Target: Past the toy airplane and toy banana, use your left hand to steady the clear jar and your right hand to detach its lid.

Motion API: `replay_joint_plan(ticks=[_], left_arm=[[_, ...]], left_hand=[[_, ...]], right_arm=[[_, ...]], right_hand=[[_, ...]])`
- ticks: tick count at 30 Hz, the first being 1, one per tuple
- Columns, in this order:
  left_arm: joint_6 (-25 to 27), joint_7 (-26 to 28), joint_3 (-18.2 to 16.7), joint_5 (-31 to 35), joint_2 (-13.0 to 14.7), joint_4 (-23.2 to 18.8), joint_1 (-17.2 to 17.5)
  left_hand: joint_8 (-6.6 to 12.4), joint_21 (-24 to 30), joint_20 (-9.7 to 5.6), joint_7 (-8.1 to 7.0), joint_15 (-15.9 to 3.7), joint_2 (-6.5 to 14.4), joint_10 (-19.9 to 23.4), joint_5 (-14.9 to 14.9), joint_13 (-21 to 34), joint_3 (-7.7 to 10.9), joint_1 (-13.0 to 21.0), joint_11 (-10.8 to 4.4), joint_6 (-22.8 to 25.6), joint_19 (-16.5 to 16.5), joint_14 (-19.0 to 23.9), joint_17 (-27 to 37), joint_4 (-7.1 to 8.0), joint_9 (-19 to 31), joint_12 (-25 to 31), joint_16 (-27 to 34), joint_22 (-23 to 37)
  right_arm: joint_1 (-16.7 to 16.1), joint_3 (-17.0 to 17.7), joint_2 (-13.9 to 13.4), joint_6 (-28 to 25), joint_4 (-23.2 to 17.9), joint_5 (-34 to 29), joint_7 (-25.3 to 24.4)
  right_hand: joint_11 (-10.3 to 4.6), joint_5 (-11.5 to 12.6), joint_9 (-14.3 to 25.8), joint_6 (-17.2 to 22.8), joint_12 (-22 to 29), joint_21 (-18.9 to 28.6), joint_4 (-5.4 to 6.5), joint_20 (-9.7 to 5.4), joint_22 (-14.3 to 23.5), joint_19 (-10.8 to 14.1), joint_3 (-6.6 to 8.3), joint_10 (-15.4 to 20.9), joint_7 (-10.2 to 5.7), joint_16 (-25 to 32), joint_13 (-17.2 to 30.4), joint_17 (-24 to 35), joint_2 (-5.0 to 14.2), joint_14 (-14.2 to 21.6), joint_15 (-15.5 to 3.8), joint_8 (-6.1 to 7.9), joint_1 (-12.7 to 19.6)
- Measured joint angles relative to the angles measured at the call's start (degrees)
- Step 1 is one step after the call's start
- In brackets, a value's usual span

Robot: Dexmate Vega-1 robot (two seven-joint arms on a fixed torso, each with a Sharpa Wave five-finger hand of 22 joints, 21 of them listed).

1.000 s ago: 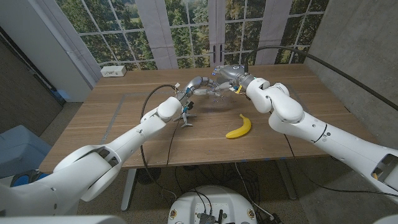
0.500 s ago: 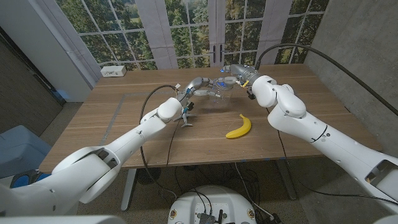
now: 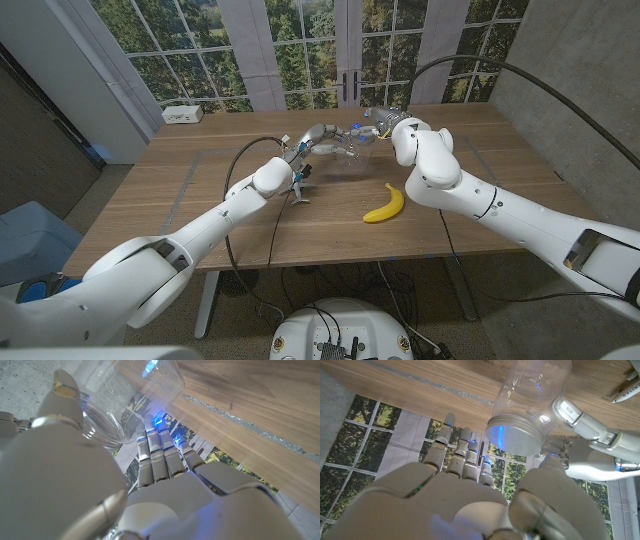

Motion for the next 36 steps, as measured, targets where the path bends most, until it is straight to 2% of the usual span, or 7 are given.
replay_joint_plan(ticks=[8,13,15,19,26,30,36], left_arm=[[-0.4,0.3,0.0,0.4,0.0,0.2,0.0],[-0.4,0.5,0.0,0.5,0.0,0.2,0.0],[-0.4,0.5,0.0,0.5,0.0,0.2,0.0],[-0.4,0.5,0.0,0.6,0.0,0.2,0.1],[-0.4,0.6,0.0,0.6,0.0,0.1,0.1],[-0.4,0.6,-0.1,0.6,0.1,0.1,0.1],[-0.4,0.5,-0.2,0.6,0.1,0.1,0.2]], left_hand=[[0.0,0.0,0.0,0.0,-0.01,0.0,0.0,0.0,0.0,-0.06,0.0,0.0,0.0,0.0,0.0,0.0,0.06,0.0,-0.2,0.0,0.0],[0.0,0.0,0.0,0.0,-0.02,0.0,0.0,0.0,0.1,-0.06,0.0,0.0,0.0,0.0,0.0,0.0,0.06,0.0,-0.2,0.0,0.0],[0.0,0.0,0.0,0.0,-0.02,0.0,0.0,0.0,0.1,-0.07,0.0,0.0,0.0,0.0,0.0,0.0,0.07,0.0,-0.2,0.0,0.0],[0.0,0.0,0.0,0.0,-0.03,0.0,0.0,0.0,0.1,-0.07,0.0,0.0,0.0,0.0,0.0,0.0,0.07,0.0,-0.2,0.0,0.0],[0.0,0.0,0.0,0.0,-0.03,0.0,0.0,0.0,1.8,-0.13,0.0,0.0,0.0,0.0,0.0,0.0,0.13,0.0,-0.6,0.0,0.0],[0.0,0.0,0.0,0.0,-0.03,0.0,0.0,0.0,2.5,-0.13,0.0,0.0,0.0,0.0,0.0,0.0,0.13,0.0,-0.7,0.0,0.0],[0.01,0.0,0.0,0.0,-0.05,0.0,0.0,0.0,5.2,-0.13,0.0,0.0,0.0,0.0,0.0,0.3,0.13,0.0,-0.9,-0.1,0.0]], right_arm=[[1.8,-2.2,0.8,-1.1,1.2,-2.9,3.0],[2.1,-2.5,1.2,-0.9,1.7,-4.1,3.9],[2.1,-2.5,1.3,-0.6,1.8,-4.4,3.9],[1.7,-2.2,1.4,0.5,2.0,-5.0,3.9],[0.7,-0.9,1.7,2.7,2.1,-5.9,3.8],[0.1,0.0,1.8,3.9,2.2,-6.0,3.8],[-0.9,1.5,1.7,6.7,2.2,-5.7,3.3]], right_hand=[[-1.22,0.0,-0.1,6.3,1.2,0.9,-1.32,-0.63,0.3,1.9,0.85,3.3,-2.25,2.5,1.0,2.0,0.34,3.1,-1.52,2.2,-0.3],[-2.46,0.1,-0.1,8.8,2.4,1.6,-3.22,-1.55,0.3,3.6,1.95,5.7,-3.29,4.2,1.5,3.4,2.06,4.9,-2.68,2.85,1.5],[-3.09,0.5,-0.1,10.3,3.0,2.2,-4.46,-2.14,0.5,4.2,2.89,6.8,-3.43,5.1,1.9,4.1,3.04,5.5,-3.35,3.32,3.2],[-4.2,0.9,-0.1,11.5,4.2,2.9,-6.64,-3.09,0.5,5.1,4.39,9.4,-3.37,6.9,2.6,5.5,2.92,7.5,-4.63,3.52,6.1],[-6.53,1.4,-0.1,13.3,6.8,4.6,-10.71,-5.04,0.9,7.1,6.9,14.4,-3.9,10.2,4.5,8.3,3.07,10.8,-4.96,3.76,12.1],[-7.73,1.4,0.0,15.6,8.3,5.2,-12.18,-5.44,1.1,7.5,8.42,17.1,-4.29,10.8,5.5,9.0,3.25,11.9,-5.0,4.45,15.8],[-9.19,1.8,0.1,17.8,9.0,5.8,-12.66,-6.61,1.3,7.1,10.47,18.6,-5.2,10.8,6.4,9.2,3.13,12.5,-5.01,5.2,20.3]])
